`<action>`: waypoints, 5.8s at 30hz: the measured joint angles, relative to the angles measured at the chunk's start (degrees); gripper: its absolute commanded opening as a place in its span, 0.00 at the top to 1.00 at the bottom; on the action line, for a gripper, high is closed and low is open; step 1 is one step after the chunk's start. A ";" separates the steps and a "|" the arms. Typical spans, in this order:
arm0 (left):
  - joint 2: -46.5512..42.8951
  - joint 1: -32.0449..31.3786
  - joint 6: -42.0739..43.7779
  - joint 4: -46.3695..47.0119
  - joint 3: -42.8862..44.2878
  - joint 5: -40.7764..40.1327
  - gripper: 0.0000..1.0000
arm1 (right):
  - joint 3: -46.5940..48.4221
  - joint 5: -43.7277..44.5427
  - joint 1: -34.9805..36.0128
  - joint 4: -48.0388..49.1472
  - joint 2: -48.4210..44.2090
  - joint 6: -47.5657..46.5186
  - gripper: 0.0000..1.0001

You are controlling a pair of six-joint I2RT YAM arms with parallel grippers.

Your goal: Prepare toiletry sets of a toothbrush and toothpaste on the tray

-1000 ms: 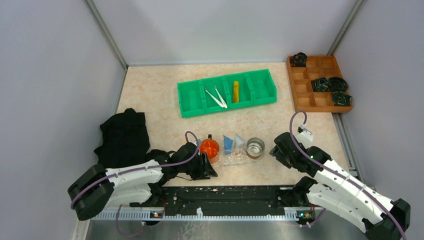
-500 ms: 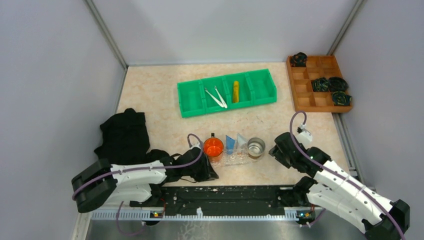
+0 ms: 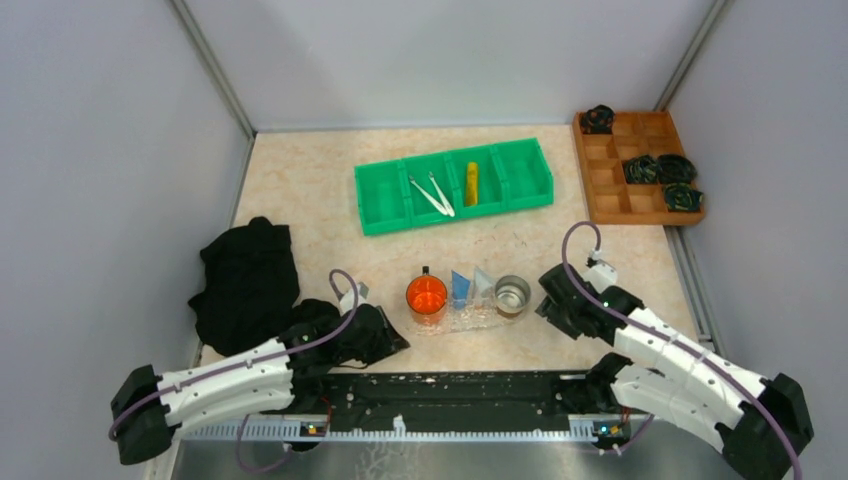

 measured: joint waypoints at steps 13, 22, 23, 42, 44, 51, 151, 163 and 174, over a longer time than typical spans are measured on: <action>-6.51 0.15 -15.02 -1.44 -6.69 -2.01 0.75 | -2.14 -0.46 -0.76 0.66 -0.28 3.02 0.60; -17.92 0.15 -20.48 1.99 -9.57 -4.50 0.87 | -2.14 -0.48 -0.98 0.50 -2.58 3.67 0.61; -17.90 0.15 -20.61 1.97 -9.55 -5.20 0.87 | -2.14 -0.48 -0.98 0.50 -2.58 3.67 0.61; 4.50 0.15 -21.53 9.05 -6.62 -8.37 0.83 | 1.14 -0.11 -1.01 -1.79 -1.57 3.61 0.60; 5.33 0.15 -21.53 10.23 -6.60 -8.37 0.83 | 2.01 0.04 -1.01 -2.25 -1.38 3.56 0.60; 8.76 0.42 -21.51 14.29 -6.47 -8.41 0.82 | 4.11 0.52 -1.07 -3.65 -0.35 3.45 0.60; 20.17 15.72 -8.66 30.73 -5.79 1.18 0.81 | -2.38 -10.10 -6.97 23.80 20.72 0.74 1.00; 24.52 18.40 -6.23 30.34 -2.36 2.23 0.76 | -2.38 -10.19 -6.97 23.82 20.61 0.17 1.00; 12.13 19.34 -2.47 12.35 -0.20 2.40 0.31 | -3.37 -11.17 -6.97 11.50 6.32 -2.12 0.83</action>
